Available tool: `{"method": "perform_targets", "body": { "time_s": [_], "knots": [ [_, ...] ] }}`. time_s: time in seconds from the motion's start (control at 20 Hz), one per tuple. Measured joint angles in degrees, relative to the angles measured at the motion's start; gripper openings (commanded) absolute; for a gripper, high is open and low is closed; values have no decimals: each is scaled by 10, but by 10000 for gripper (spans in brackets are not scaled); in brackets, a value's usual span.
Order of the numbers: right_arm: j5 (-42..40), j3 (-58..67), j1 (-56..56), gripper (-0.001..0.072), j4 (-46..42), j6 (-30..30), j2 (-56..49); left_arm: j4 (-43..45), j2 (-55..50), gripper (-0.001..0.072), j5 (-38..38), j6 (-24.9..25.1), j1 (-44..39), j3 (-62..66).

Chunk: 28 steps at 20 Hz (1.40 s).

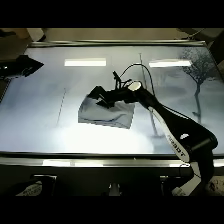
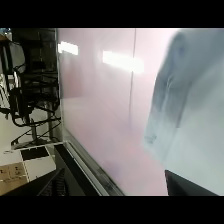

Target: Fold the shirts.

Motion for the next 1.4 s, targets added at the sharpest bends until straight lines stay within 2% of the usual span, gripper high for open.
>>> {"method": "perform_targets", "body": {
  "time_s": [0.1,0.2,0.35,0.45,0.6,0.65,0.7,0.75,0.9,1.05,1.2,1.4],
  "knots": [
    [52,0,-47,692,-52,16,19,25,10,36,-14,0,7,-5],
    [129,-1,-103,643,-176,56,47,45,15,36,-22,0,11,-16],
    [206,-28,-157,644,-355,122,65,59,18,36,-28,0,11,-35],
    [207,-57,-169,643,-381,136,61,63,20,36,-31,0,6,-44],
    [165,-83,-162,626,-355,143,33,66,22,36,-33,0,-4,-51],
    [156,-87,-157,503,-342,144,21,66,23,36,-33,0,-6,-52],
    [143,-91,-151,153,-328,144,9,66,23,36,-34,0,-8,-53],
    [136,-93,-148,16,-317,143,0,66,24,36,-34,0,-9,-54],
    [123,-84,-154,19,-273,100,-5,65,25,36,-35,0,-12,-55],
    [113,-45,-206,17,-254,61,20,65,25,36,-35,-1,-13,-55],
    [111,-9,-310,17,-266,53,59,65,25,36,-35,-1,-14,-55],
    [170,8,-486,17,-316,70,104,65,25,37,-35,-1,-14,-55]
  ]
}}
